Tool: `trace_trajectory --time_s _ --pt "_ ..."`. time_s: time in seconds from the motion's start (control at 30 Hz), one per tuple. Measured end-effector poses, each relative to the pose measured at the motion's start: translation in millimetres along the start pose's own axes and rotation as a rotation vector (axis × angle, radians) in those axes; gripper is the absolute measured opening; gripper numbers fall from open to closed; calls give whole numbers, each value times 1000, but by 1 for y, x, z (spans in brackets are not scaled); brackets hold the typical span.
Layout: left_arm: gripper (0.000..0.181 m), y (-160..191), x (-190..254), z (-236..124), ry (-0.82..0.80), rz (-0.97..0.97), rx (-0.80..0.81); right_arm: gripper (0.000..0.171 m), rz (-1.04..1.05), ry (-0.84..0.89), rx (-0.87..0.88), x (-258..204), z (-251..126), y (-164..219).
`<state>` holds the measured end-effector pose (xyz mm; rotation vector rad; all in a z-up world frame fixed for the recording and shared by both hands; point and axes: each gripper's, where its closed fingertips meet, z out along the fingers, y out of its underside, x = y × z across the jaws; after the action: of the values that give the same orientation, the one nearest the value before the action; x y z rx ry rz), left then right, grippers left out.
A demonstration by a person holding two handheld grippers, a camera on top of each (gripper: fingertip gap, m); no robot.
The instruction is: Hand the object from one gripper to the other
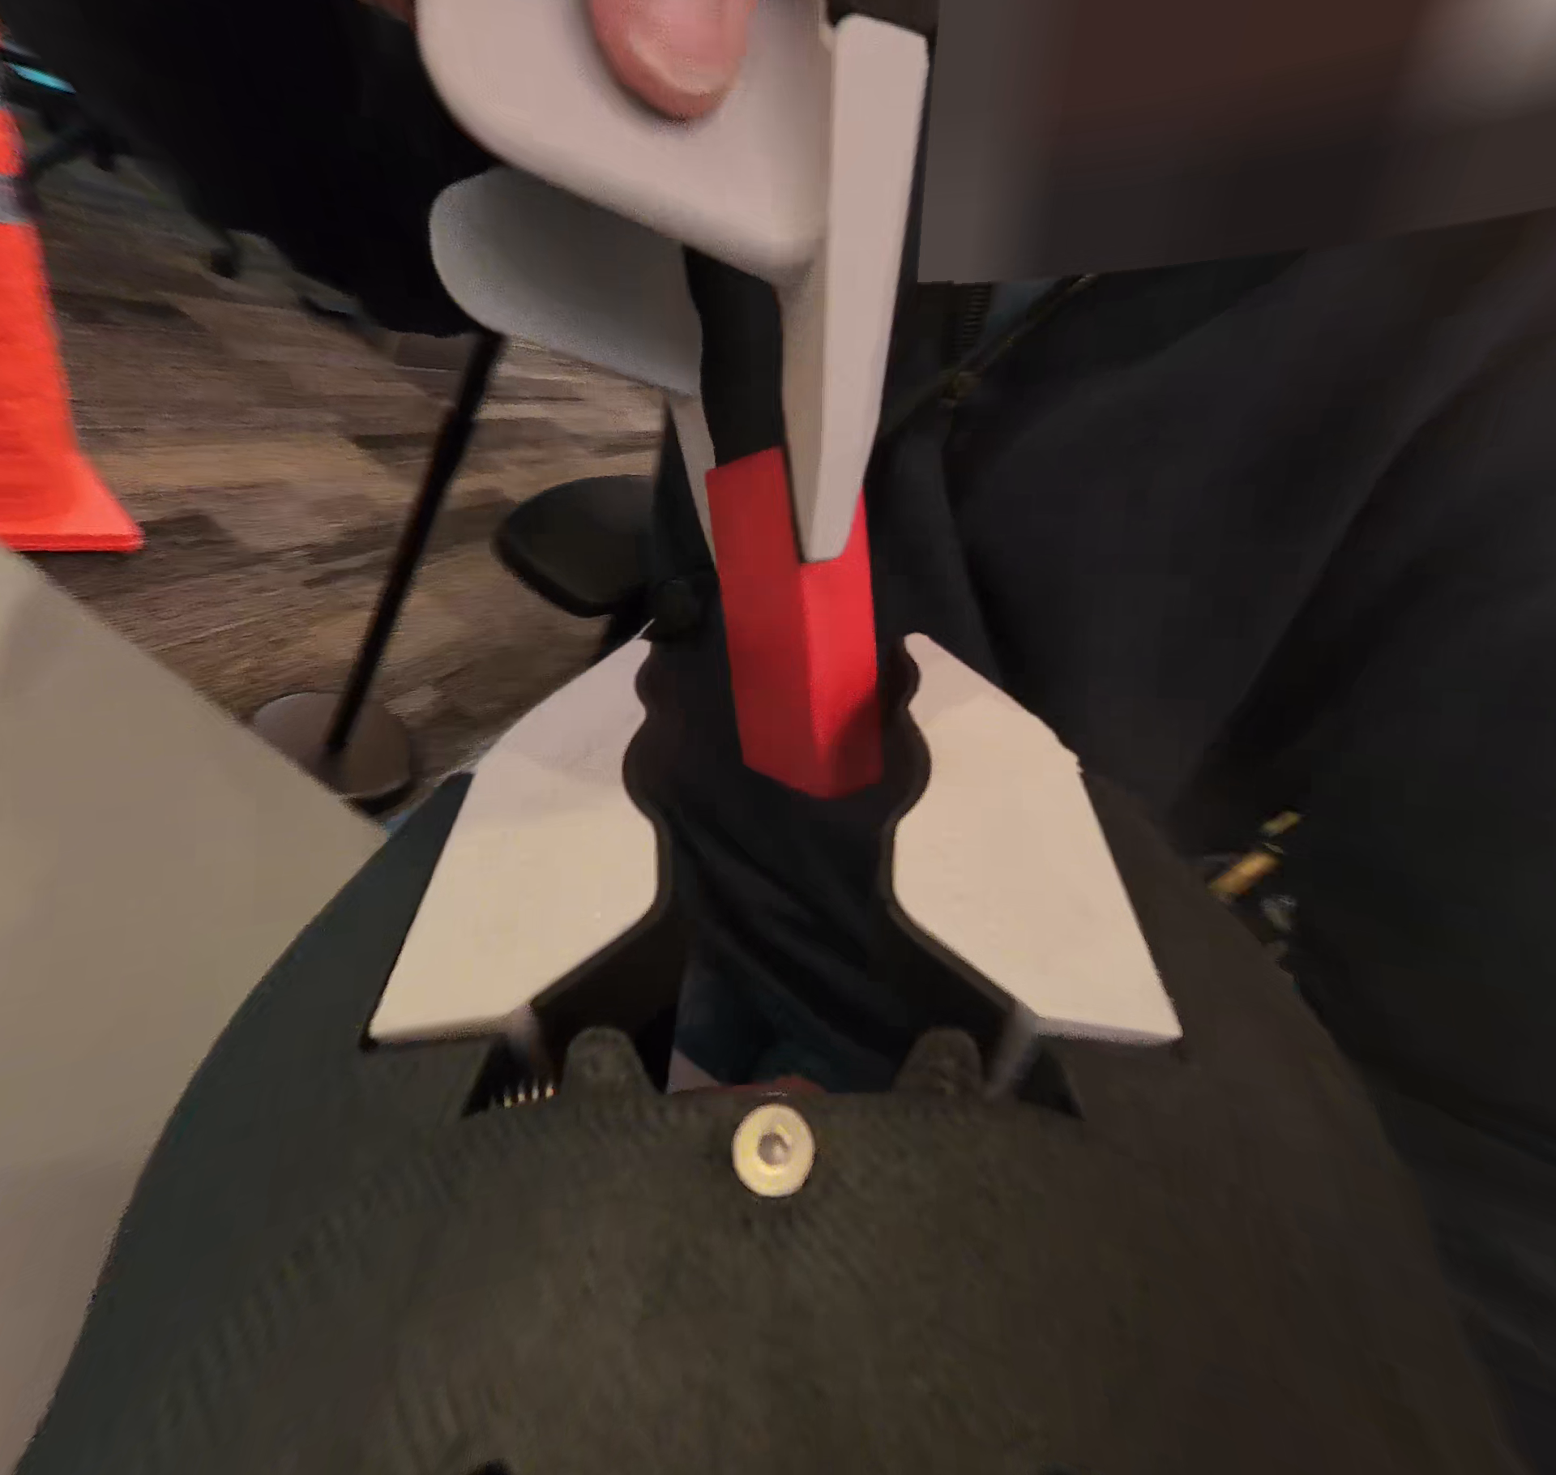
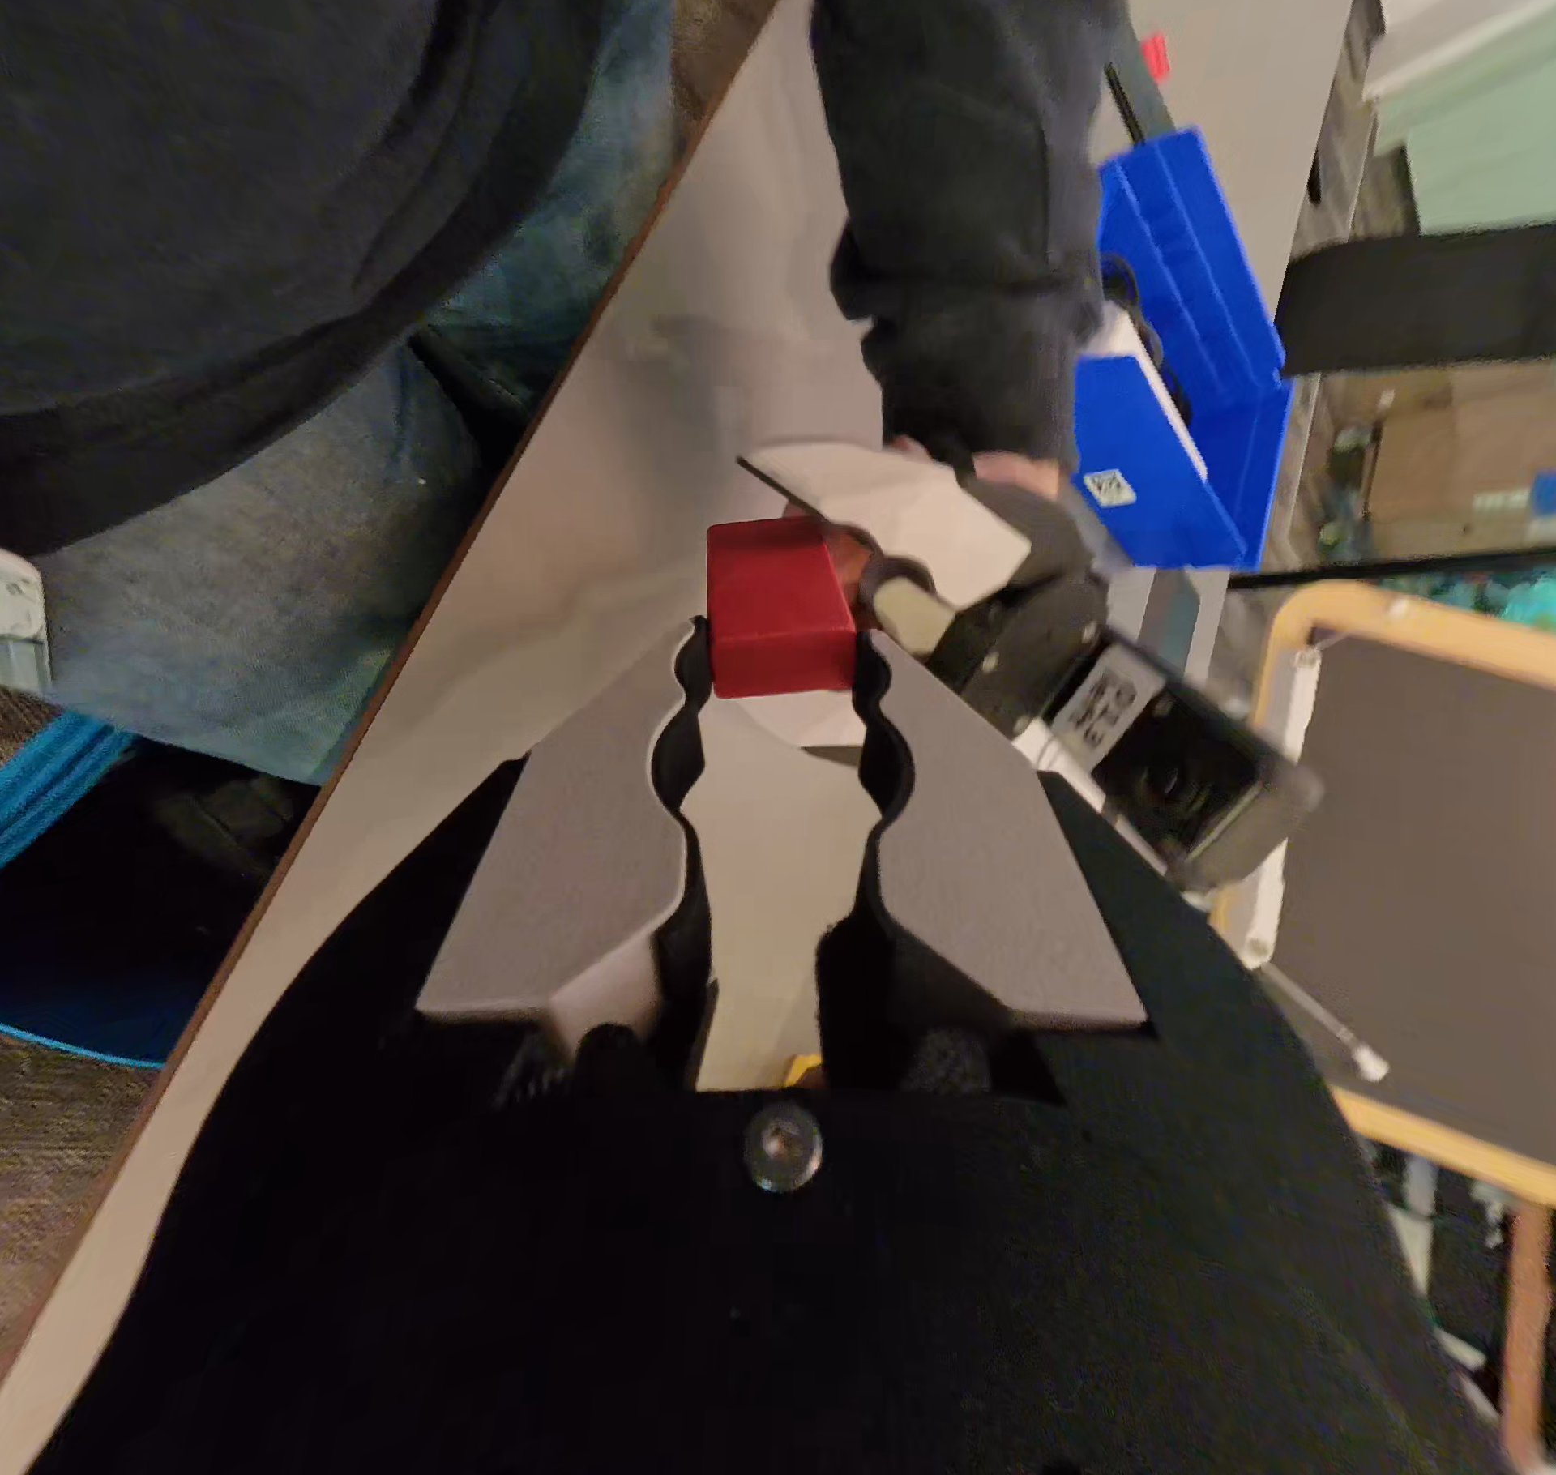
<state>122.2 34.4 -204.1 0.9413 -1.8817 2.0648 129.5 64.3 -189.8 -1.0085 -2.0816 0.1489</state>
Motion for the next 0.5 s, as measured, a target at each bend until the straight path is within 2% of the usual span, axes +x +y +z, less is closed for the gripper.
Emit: trace_trajectory --time_s 0.07,0.17,0.23,0.33,0.5 --pt "53 -4 -10 -5 -134 49 13 31 90 27 13 8 -2 9" --pt "59 -14 -30 -20 -431 157 18 31 238 70 27 19 -8 22" --pt "59 -21 -44 -36 -689 267 -21 31 342 92 18 25 -10 33" --pt "60 -23 -59 -60 -1056 443 -175 31 500 113 43 34 -14 45" --pt "71 -29 -70 -82 -1453 647 -350 31 728 24 101 29 -10 60"
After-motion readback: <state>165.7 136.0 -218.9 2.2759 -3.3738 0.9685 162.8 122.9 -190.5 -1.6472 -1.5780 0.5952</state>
